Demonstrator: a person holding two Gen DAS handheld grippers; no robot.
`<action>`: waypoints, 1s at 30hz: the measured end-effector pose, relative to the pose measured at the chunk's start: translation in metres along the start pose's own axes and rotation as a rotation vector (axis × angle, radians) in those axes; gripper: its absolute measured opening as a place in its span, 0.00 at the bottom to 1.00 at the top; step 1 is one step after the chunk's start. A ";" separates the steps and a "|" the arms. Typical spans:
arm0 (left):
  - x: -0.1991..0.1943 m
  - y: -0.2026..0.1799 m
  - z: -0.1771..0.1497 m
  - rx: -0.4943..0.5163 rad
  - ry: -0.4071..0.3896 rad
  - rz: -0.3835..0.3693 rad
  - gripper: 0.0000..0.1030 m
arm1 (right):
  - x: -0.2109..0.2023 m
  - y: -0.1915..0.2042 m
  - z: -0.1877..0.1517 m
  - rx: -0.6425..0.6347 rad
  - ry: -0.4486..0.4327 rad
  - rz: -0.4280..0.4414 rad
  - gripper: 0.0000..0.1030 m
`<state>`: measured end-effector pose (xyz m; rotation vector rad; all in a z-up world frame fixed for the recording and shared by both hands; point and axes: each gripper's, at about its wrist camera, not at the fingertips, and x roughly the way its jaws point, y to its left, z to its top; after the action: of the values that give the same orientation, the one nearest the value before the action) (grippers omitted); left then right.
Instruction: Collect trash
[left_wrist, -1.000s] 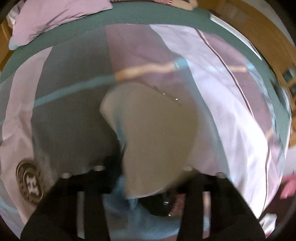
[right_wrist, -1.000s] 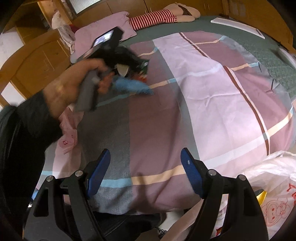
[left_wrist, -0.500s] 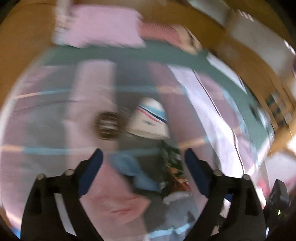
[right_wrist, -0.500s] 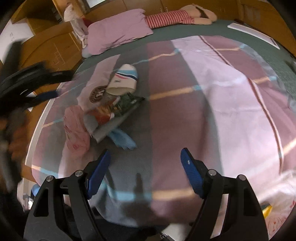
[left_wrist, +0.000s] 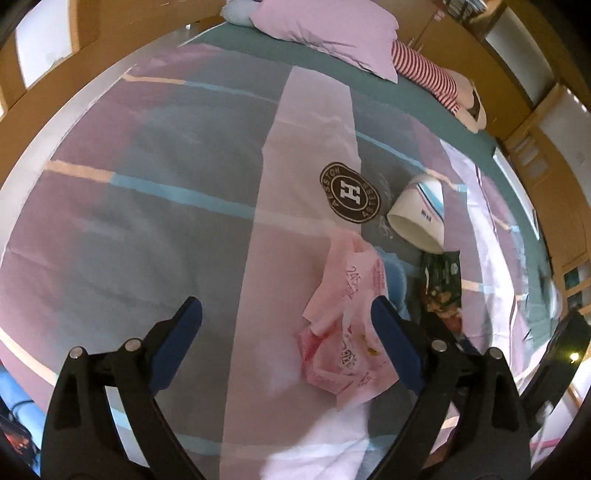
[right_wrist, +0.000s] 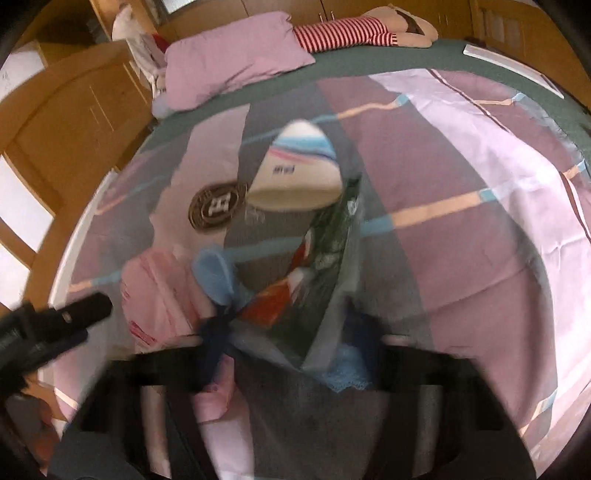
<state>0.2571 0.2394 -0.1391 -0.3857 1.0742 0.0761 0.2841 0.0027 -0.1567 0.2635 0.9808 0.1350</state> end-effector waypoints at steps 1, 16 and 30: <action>0.004 -0.003 0.000 0.000 0.008 -0.012 0.89 | -0.001 -0.002 -0.002 -0.001 -0.001 0.006 0.25; 0.053 -0.039 -0.011 0.062 0.125 -0.039 0.53 | -0.095 -0.031 -0.013 -0.020 -0.178 0.040 0.08; -0.051 -0.047 -0.045 0.116 -0.202 0.045 0.22 | -0.181 -0.019 -0.040 -0.167 -0.295 0.002 0.08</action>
<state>0.2064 0.1865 -0.1011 -0.2439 0.8832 0.0904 0.1509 -0.0509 -0.0381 0.1261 0.6717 0.1734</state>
